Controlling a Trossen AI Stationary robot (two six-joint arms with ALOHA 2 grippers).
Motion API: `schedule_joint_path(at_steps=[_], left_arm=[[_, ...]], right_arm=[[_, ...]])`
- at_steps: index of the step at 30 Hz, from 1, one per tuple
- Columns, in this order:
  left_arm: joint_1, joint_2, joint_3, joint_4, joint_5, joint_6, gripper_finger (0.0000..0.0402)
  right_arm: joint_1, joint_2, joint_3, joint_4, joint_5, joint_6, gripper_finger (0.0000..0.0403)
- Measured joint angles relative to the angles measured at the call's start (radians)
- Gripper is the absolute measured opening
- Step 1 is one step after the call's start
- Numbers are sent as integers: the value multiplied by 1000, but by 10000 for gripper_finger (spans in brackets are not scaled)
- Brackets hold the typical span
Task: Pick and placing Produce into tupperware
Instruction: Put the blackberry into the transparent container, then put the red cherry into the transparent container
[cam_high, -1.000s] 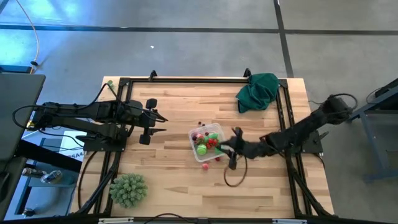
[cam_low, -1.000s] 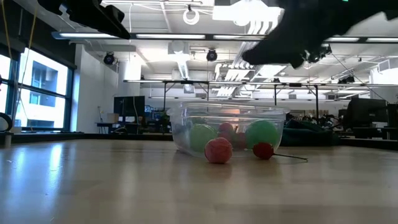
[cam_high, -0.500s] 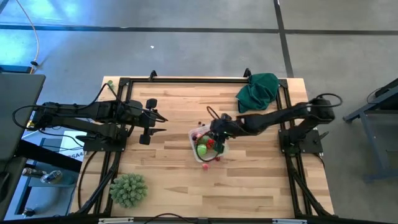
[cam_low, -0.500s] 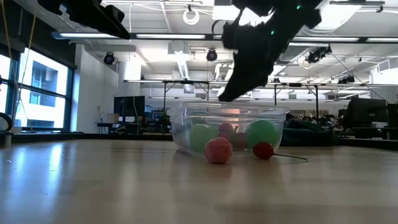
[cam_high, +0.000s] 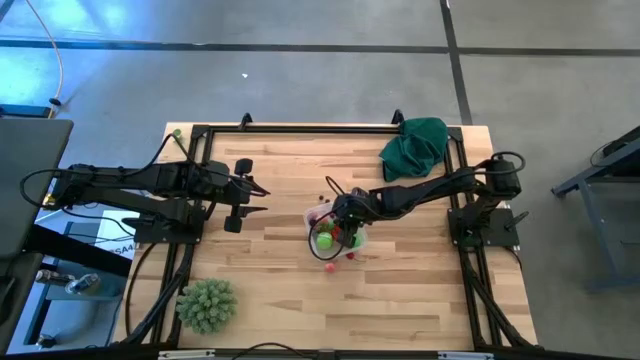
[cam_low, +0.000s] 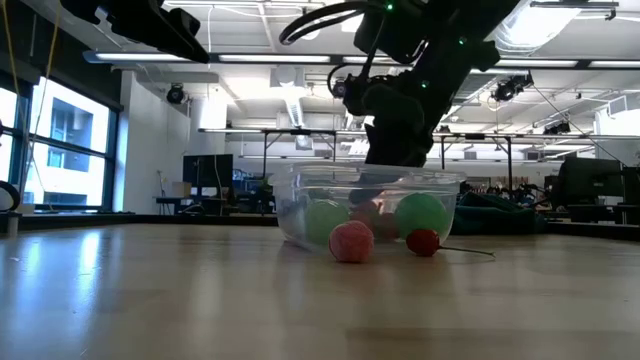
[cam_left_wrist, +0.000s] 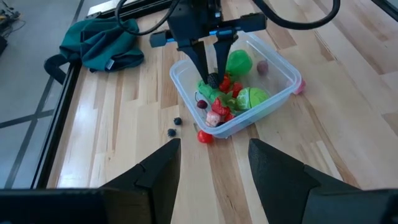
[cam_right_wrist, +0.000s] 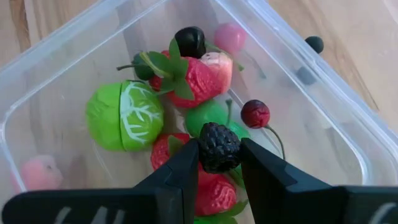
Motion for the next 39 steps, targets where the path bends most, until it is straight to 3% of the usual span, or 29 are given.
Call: schedule_joint_path(at_steps=[19,23,26,31,39], left_arm=[[0,0,0,0,0,0,179],[0,0,0,0,0,0,179],[0,0,0,0,0,0,179],[0,0,0,0,0,0,179],[0,0,0,0,0,0,179]], right_arm=[[-7,-3,-1,59,-20,-2,131],[-22,-64,-2,102,-98,1,128],[-17,-147,-2,104,-90,3,126],[73,-312,-2,75,78,4,126],[398,-439,-1,-87,555,155,126]])
